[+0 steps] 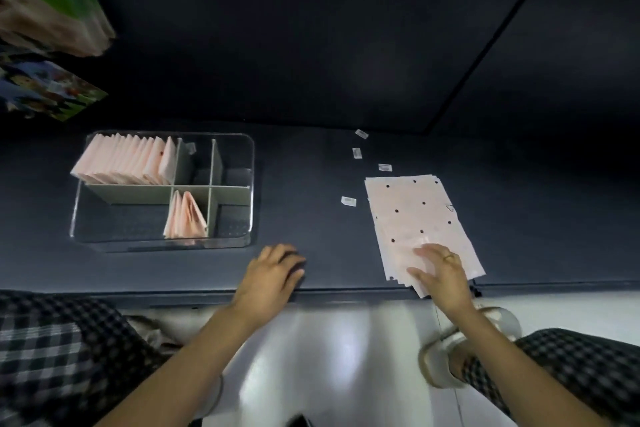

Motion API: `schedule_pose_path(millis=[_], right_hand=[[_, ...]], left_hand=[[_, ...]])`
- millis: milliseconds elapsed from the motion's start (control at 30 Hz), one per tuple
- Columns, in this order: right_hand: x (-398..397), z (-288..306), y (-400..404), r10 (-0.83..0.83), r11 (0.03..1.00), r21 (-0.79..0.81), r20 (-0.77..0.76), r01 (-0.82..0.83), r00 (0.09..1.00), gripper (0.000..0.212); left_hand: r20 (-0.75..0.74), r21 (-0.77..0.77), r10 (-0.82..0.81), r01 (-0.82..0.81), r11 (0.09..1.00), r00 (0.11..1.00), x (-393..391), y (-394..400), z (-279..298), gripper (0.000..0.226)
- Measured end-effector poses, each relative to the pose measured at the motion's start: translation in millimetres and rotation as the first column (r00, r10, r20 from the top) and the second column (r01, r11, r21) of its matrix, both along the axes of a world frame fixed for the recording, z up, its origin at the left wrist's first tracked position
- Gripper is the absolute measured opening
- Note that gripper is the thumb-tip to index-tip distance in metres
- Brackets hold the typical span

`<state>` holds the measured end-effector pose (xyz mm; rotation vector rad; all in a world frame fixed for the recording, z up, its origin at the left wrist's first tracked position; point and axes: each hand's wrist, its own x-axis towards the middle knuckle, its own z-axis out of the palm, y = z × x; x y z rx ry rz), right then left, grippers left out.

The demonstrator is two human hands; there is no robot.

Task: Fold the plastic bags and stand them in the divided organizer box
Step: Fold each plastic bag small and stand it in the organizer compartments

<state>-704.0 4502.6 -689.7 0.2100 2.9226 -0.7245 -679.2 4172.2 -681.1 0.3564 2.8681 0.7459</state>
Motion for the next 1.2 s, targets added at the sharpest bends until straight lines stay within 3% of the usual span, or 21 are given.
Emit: schedule_pose_path(millis=[133,233,400,533,667,800,900,967,1067,1200], right_hand=[[-3,-7,0,-0.054,0.994,-0.096,-0.082,0.046,0.995,0.009],[-7,-5,-1,-0.044,0.995,-0.094,-0.132,0.032,0.990,0.006],[-15,10,-33,0.128,0.980,-0.126,-0.197,-0.155,0.972,0.006],[-11,16,-80,0.274,0.909,-0.290,-0.120,-0.298,0.954,0.008],[-4,16,-112,0.314,0.817,-0.529,0.076,-0.228,0.946,0.011],[-7,18,-130,0.388,0.748,-0.648,0.250,-0.144,0.887,0.015],[-13,21,-134,0.444,0.759,-0.634,0.336,-0.149,0.831,0.018],[-17,25,-127,0.474,0.754,-0.642,0.382,-0.142,0.793,0.025],[-25,32,-108,0.446,0.755,-0.650,0.415,-0.085,0.793,0.031],[-40,40,-73,0.305,0.707,-0.694,0.471,0.134,0.828,0.053]], left_hand=[[0.101,-0.066,-0.023,0.030,0.997,0.995,8,2,-15,0.040],[0.108,-0.135,-0.035,0.049,0.990,0.994,7,4,-14,0.040],[0.018,0.021,-0.107,0.107,0.994,0.994,3,20,-2,0.054],[-0.061,0.072,-0.156,0.161,0.984,0.986,4,32,1,0.080],[-0.114,-0.001,-0.176,0.177,0.984,0.978,10,27,-5,0.084],[-0.108,0.060,-0.067,0.074,0.995,0.992,14,21,-5,0.064],[0.013,0.120,0.034,-0.036,0.992,0.999,13,20,-2,0.037],[0.132,0.170,0.097,-0.119,0.978,0.987,12,19,-2,0.032],[0.284,0.255,0.226,-0.301,0.919,0.932,8,18,-4,0.032],[0.466,0.339,0.358,-0.537,0.772,0.809,-3,18,-8,0.014]])
